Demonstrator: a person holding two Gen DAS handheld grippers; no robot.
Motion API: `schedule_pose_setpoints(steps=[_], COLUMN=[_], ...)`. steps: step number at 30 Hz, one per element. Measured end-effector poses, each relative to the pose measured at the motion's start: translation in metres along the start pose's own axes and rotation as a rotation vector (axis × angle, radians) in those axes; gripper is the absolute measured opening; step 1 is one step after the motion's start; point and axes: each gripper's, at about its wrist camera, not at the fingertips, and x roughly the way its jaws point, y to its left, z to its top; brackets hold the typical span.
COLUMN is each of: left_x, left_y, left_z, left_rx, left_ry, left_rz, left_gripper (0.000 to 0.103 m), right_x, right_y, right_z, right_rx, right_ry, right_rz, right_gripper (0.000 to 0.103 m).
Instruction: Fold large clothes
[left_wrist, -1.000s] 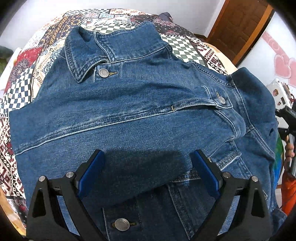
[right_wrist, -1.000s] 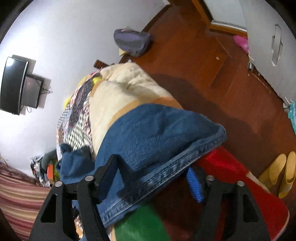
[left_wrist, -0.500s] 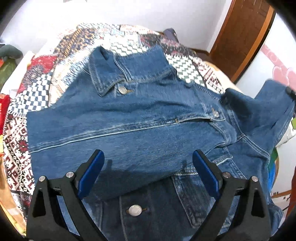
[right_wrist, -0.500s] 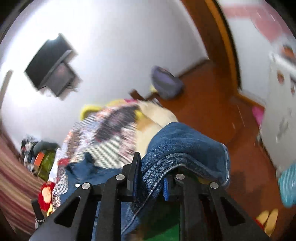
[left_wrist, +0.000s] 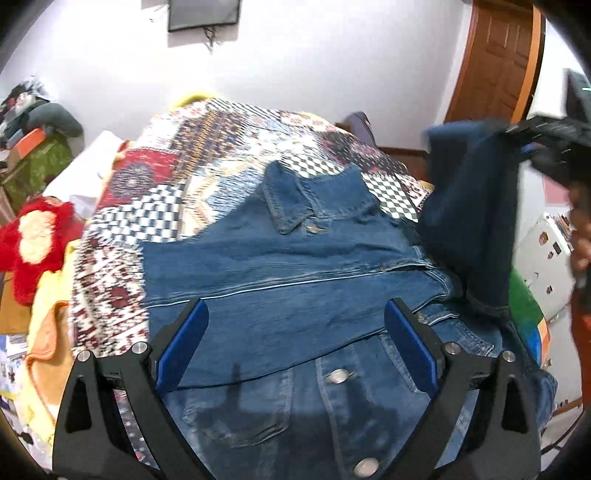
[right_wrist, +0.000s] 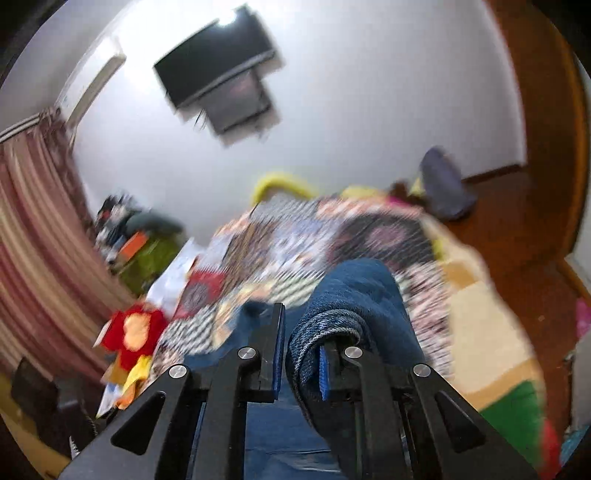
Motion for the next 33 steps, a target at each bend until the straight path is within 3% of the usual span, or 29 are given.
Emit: schedule_pose_setpoints(steps=[5, 12, 16, 19, 22, 26, 29, 33], left_x=[-0.02, -0.026, -0.027, -0.026, -0.023, -0.017, -0.011, 0.001], left_y=[0.029, 0.059, 0.063, 0.063, 0.059, 0.044, 0.028, 0.003], left_z=[-0.016, -0.039, -0.045, -0.045, -0.043, -0.036, -0.026, -0.01], left_rx=[-0.048, -0.105, -0.108, -0.115, -0.112, -0.08, -0.042, 0.016], left_ry=[-0.021, 0.018, 0.028, 0.031, 0.035, 0.045, 0.049, 0.053], left_rz=[0.035, 0.075, 0.091, 0.09, 0.083, 0.077, 0.065, 0.045], left_gripper=[0.097, 0.097, 0.097, 0.097, 0.097, 0.097, 0.097, 0.097], right_x=[0.085, 0.132, 0.153, 0.163, 0.156, 0.131, 0.101, 0.052], right_y=[0.041, 0.063, 0.058, 0.06, 0.057, 0.049, 0.044, 0.027], right_z=[-0.04, -0.101, -0.127, -0.146, -0.154, -0.146, -0.128, -0.093], right_rx=[-0.017, -0.054, -0.021, -0.078, -0.093, -0.037, -0.069, -0.141], right_ry=[0.263, 0.451, 0.657, 0.804, 0.832, 0.834, 0.749, 0.563], right_rz=[0.074, 0.085, 0.086, 0.06, 0.075, 0.171, 0.172, 0.085], right_gripper=[0.012, 0.013, 0.013, 0.013, 0.013, 0.013, 0.013, 0.013])
